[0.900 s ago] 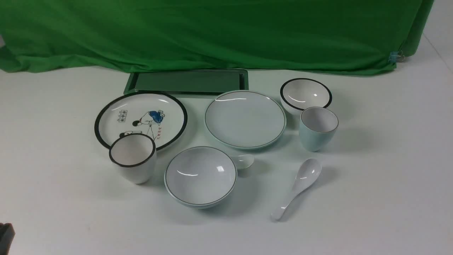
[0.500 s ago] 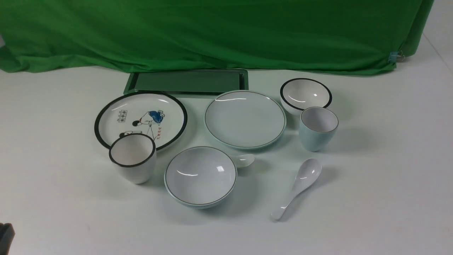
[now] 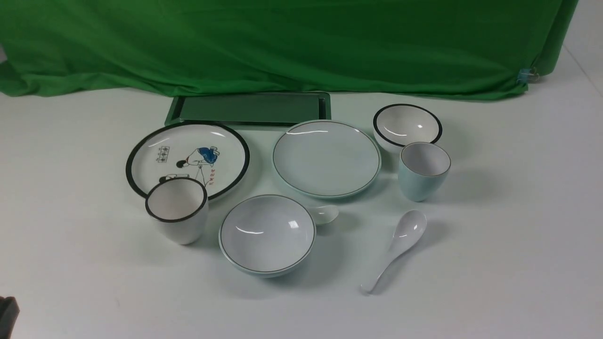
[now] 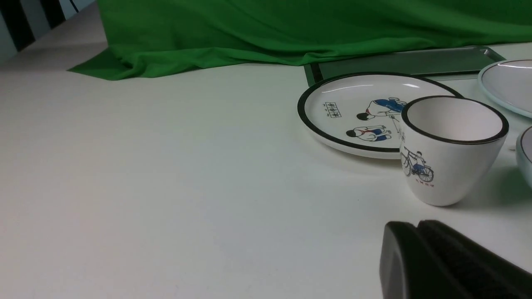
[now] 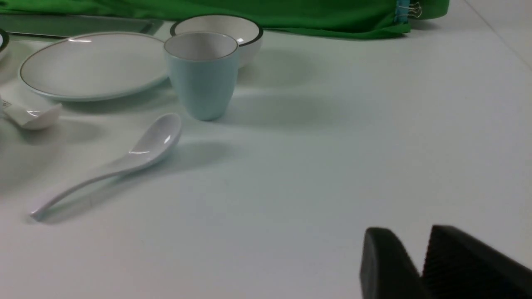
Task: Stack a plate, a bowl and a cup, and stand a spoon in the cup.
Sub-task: Use the left arm to grab a blue rice bowl
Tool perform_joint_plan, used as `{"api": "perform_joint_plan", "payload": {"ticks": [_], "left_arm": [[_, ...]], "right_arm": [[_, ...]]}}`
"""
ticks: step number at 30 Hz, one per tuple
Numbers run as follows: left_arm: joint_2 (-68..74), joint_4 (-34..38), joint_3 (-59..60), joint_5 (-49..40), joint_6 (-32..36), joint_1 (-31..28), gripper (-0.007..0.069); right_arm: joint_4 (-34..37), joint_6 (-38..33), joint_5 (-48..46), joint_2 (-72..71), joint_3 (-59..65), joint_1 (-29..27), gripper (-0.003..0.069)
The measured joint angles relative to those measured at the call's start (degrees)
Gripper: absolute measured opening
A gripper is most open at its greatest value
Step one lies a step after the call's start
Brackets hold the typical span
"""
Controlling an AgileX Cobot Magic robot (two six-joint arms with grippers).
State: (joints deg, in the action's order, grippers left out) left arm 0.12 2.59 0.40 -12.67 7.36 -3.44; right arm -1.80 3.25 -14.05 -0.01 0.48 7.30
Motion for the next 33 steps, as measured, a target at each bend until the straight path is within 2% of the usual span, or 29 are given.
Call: {"api": "perform_joint_plan", "payload": {"ticks": [6, 11, 14, 15, 18, 22, 24, 25, 27, 31, 32, 33], "left_arm": [[0.0, -1.5, 0.0, 0.5, 0.0, 0.0, -0.0027], [0.0, -1.6, 0.0, 5.9, 0.0, 0.0, -0.0027], [0.0, -1.6, 0.0, 17.4, 0.0, 0.0, -0.0027], [0.0, -1.6, 0.0, 18.2, 0.0, 0.0, -0.0027], [0.0, -2.2, 0.0, 31.3, 0.0, 0.0, -0.0027], [0.0, -3.9, 0.0, 42.1, -0.3, 0.0, -0.0027], [0.0, -4.4, 0.0, 46.3, -5.1, 0.0, -0.0027], [0.0, -4.4, 0.0, 50.1, -13.0, 0.0, -0.0027], [0.0, -3.3, -0.1, 54.2, -22.1, 0.0, -0.0027], [3.0, -5.8, -4.2, 52.8, -28.8, 0.0, -0.0027], [6.1, -9.9, -9.6, 49.5, -29.8, 0.0, -0.0027], [6.6, -10.5, -10.2, 49.5, -29.9, 0.0, -0.0027]], "right_arm": [[-0.1, 0.0, 0.0, 0.0, 0.0, 0.0, 0.0216], [-0.1, 0.0, 1.8, 0.0, 0.0, 0.0, 0.0227], [-0.1, 0.0, 10.0, 0.0, 0.0, 0.0, 0.0233], [-0.1, 0.0, 10.7, 0.0, 0.0, 0.0, 0.0233], [-0.1, 0.4, 25.4, 0.0, 0.0, 0.0, 0.0237], [-0.1, 7.2, 38.2, 0.0, 0.0, 0.0, 0.0238], [0.4, 9.2, 43.0, 0.0, 0.0, 0.0, 0.0236], [0.5, 9.6, 45.8, 0.4, 0.0, 0.0, 0.0236], [0.6, 10.1, 49.7, 1.5, 0.0, 0.0, 0.0237], [0.6, 10.2, 50.3, 5.0, -1.3, 0.0, 0.0196], [0.6, 8.9, 48.3, 8.2, -4.9, 0.0, 0.0135], [0.6, 8.8, 48.0, 8.7, -4.9, 0.0, 0.0135]]}}
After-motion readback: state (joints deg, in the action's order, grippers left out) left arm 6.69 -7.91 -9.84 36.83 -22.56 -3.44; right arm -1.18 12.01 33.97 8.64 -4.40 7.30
